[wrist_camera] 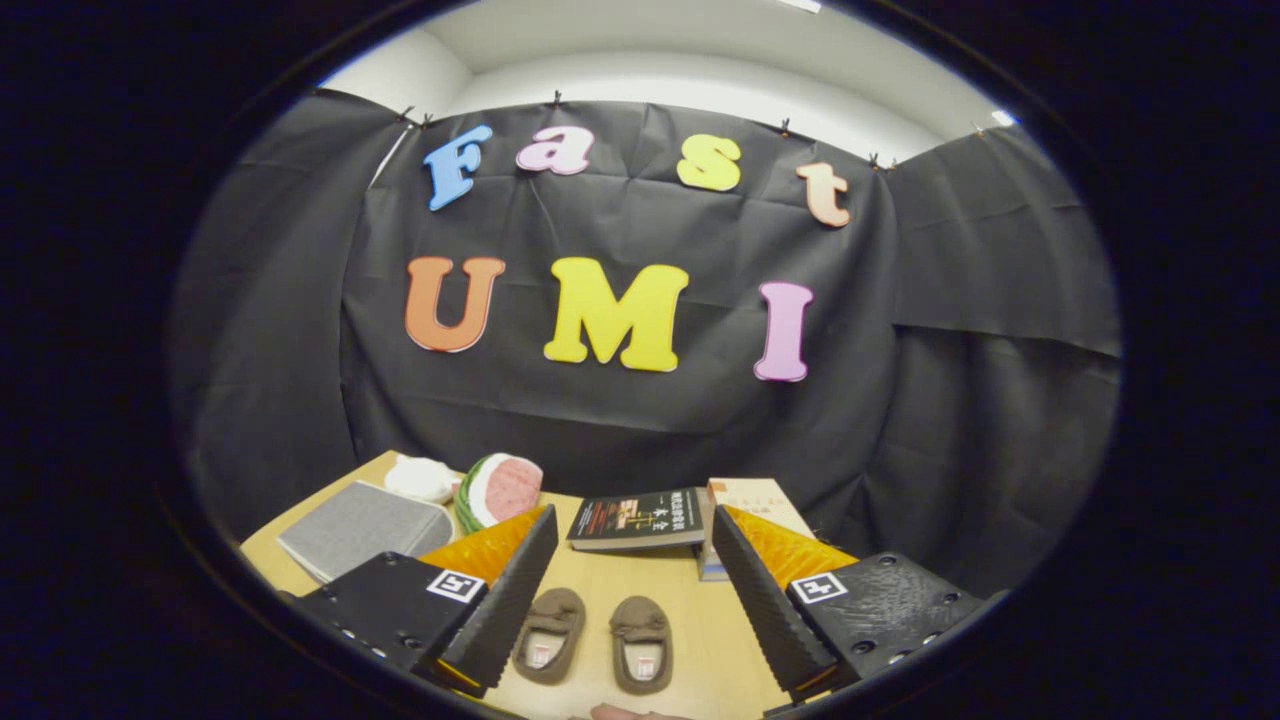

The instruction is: Open the storage box then place both shoes into the box .Put the left shoe in first, then the right shoe, with the right side of both shoes facing outward in a uniform manner.

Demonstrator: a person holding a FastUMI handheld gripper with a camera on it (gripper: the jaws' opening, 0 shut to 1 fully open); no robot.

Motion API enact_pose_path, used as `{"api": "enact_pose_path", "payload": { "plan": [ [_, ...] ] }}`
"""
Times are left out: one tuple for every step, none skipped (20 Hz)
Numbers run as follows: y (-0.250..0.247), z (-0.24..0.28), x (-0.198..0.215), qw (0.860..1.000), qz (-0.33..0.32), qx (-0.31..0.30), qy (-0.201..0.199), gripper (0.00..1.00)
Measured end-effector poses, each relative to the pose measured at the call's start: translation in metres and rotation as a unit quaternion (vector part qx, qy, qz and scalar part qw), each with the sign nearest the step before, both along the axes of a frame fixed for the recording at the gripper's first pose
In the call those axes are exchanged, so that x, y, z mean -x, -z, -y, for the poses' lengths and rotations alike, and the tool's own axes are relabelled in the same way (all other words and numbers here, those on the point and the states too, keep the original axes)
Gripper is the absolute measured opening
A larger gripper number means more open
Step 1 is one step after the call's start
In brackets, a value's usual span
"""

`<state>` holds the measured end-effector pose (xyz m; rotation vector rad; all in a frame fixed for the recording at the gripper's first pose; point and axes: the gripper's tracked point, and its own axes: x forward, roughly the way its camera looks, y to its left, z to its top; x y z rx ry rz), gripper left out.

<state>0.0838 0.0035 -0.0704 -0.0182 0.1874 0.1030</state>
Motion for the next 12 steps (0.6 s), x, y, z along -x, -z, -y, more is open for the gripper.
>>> {"api": "enact_pose_path", "payload": {
  "plan": [
    [0.009,-0.010,-0.002,1.000,-0.013,-0.003,-0.012,0.95],
    [0.019,-0.018,-0.003,0.999,-0.027,-0.006,-0.023,0.95],
    [0.028,-0.030,-0.005,0.998,-0.041,-0.011,-0.039,0.95],
    [0.037,-0.045,-0.005,0.996,-0.056,-0.021,-0.062,0.95],
    [0.046,-0.062,-0.004,0.993,-0.070,-0.034,-0.089,0.95],
    [0.057,-0.077,-0.003,0.988,-0.088,-0.045,-0.115,0.95],
    [0.070,-0.092,-0.001,0.983,-0.110,-0.055,-0.138,0.95],
    [0.083,-0.104,0.000,0.977,-0.131,-0.063,-0.155,0.95],
    [0.096,-0.117,0.002,0.970,-0.154,-0.073,-0.174,0.95],
    [0.108,-0.133,0.006,0.961,-0.178,-0.086,-0.195,0.96],
    [0.119,-0.147,0.010,0.950,-0.205,-0.097,-0.214,0.95],
    [0.131,-0.160,0.016,0.938,-0.230,-0.111,-0.233,0.95]
  ]
}}
